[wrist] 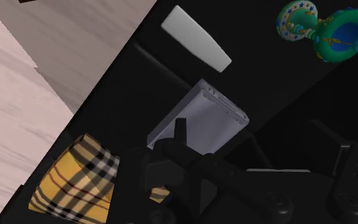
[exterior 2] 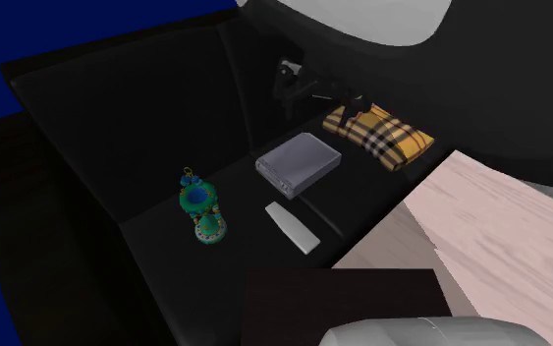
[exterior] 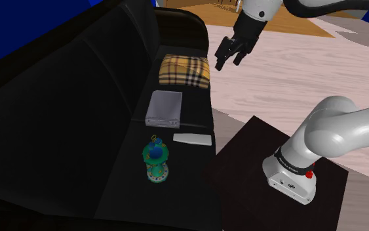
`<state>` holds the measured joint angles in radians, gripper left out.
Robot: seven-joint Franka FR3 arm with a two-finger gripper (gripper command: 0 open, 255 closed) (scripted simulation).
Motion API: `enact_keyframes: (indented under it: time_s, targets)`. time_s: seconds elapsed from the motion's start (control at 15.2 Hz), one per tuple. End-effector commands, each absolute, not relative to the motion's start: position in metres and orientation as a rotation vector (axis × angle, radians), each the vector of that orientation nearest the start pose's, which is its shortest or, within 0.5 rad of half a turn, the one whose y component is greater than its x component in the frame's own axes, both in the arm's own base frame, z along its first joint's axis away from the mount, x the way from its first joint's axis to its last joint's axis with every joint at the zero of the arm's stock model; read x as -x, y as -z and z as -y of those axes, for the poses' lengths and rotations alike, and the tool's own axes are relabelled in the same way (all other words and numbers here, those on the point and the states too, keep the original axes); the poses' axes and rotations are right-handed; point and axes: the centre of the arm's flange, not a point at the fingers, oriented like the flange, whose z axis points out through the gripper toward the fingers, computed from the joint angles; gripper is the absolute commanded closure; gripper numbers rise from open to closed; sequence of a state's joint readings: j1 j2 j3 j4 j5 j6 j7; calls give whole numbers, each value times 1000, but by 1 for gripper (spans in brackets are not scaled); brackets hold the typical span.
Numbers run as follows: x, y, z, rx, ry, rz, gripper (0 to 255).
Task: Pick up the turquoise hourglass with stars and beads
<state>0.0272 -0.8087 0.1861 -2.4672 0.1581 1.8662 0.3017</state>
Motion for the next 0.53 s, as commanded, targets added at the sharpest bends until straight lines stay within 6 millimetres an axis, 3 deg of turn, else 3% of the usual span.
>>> enact_keyframes:
  time_s: [0.0,0.46]
  targets:
    - [-316,-550,-114,3041,315,-282,0]
    - [-314,-496,-190,3009,385,-382,0]
